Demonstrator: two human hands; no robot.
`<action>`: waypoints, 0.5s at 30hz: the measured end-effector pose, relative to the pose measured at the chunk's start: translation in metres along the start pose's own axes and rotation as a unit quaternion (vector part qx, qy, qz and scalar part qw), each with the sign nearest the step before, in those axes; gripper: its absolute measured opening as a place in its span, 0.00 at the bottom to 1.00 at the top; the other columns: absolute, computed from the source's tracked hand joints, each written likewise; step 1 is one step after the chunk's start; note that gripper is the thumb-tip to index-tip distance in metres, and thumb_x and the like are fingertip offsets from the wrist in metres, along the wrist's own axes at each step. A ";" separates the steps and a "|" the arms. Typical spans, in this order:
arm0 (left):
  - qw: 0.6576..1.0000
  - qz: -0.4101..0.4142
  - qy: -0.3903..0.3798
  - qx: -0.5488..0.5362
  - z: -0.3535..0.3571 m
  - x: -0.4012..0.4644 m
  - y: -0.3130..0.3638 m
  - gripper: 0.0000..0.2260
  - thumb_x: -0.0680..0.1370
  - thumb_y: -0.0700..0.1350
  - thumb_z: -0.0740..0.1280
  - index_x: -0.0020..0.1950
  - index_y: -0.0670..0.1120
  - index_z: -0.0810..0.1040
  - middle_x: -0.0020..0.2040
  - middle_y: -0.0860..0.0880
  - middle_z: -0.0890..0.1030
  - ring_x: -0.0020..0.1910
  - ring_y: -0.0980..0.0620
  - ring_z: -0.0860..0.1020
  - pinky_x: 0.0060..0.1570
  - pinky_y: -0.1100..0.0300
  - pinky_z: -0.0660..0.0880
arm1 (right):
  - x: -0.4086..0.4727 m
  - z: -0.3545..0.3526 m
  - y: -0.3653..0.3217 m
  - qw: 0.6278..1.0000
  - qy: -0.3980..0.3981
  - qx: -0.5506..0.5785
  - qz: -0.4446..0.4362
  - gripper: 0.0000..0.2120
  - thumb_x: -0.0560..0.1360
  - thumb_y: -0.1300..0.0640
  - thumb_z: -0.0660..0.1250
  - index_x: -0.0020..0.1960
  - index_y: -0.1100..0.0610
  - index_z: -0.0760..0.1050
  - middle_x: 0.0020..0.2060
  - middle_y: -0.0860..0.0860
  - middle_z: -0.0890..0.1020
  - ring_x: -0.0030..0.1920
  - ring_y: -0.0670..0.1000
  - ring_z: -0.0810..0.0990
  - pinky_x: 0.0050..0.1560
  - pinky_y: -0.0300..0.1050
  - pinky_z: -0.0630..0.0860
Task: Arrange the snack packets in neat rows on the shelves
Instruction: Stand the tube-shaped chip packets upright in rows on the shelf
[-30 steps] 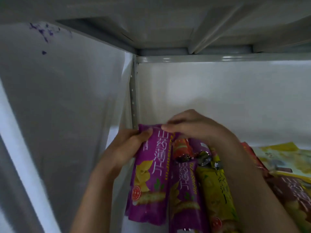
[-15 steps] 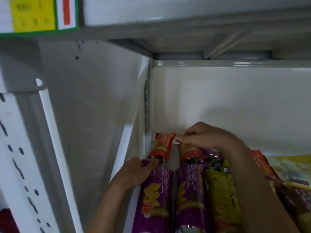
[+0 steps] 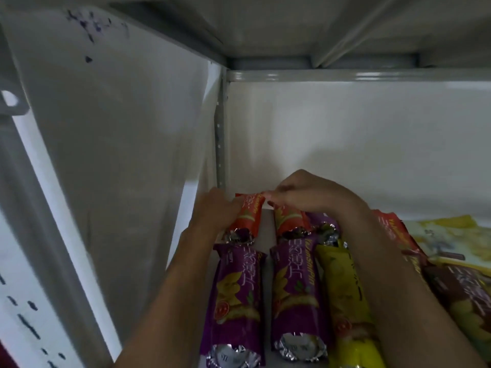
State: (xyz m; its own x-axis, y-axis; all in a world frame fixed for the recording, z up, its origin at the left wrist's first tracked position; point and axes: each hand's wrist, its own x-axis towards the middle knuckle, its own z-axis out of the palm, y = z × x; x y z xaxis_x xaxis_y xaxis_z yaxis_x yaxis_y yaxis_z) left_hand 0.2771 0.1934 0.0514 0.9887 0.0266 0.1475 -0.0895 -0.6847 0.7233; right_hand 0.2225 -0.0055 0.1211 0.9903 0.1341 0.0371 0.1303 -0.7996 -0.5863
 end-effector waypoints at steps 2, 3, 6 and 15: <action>0.999 -0.001 0.002 -0.033 0.006 0.016 0.008 0.26 0.84 0.56 0.65 0.68 0.34 0.76 0.63 0.37 0.81 0.55 0.42 0.81 0.42 0.59 0.73 | 0.016 0.006 -0.001 0.999 -0.018 -0.009 0.038 0.24 0.80 0.40 0.68 0.55 0.63 0.84 0.52 0.57 0.86 0.53 0.54 0.85 0.62 0.54 0.81; 0.999 -0.011 -0.005 -0.049 0.009 0.022 0.010 0.26 0.84 0.54 0.64 0.71 0.34 0.74 0.66 0.37 0.79 0.60 0.41 0.80 0.48 0.59 0.74 | 0.026 0.012 -0.001 0.998 -0.020 -0.006 0.059 0.23 0.80 0.42 0.69 0.54 0.63 0.83 0.51 0.57 0.86 0.52 0.54 0.85 0.60 0.53 0.81; 0.994 -0.048 -0.064 -0.075 0.021 0.035 0.007 0.30 0.84 0.56 0.65 0.77 0.36 0.68 0.73 0.37 0.75 0.68 0.38 0.77 0.58 0.55 0.75 | 0.054 0.036 0.003 0.992 -0.003 0.068 0.109 0.17 0.78 0.52 0.72 0.53 0.67 0.81 0.47 0.59 0.85 0.49 0.59 0.86 0.54 0.53 0.84; 0.973 -0.100 -0.114 -0.174 0.039 0.049 -0.027 0.34 0.75 0.56 0.73 0.74 0.36 0.72 0.63 0.37 0.82 0.55 0.41 0.83 0.44 0.56 0.80 | 0.072 0.078 0.015 0.969 -0.047 0.193 0.146 0.13 0.77 0.61 0.76 0.59 0.63 0.80 0.56 0.59 0.84 0.55 0.58 0.86 0.54 0.52 0.85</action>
State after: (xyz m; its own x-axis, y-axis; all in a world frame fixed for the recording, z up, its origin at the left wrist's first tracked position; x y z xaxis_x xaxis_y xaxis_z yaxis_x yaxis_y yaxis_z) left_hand 0.3324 0.1848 0.0126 0.9881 -0.0555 -0.1437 0.1106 -0.3942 0.9124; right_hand 0.2924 0.0378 0.0524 0.9709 0.0014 -0.2396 -0.2018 -0.5348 -0.8205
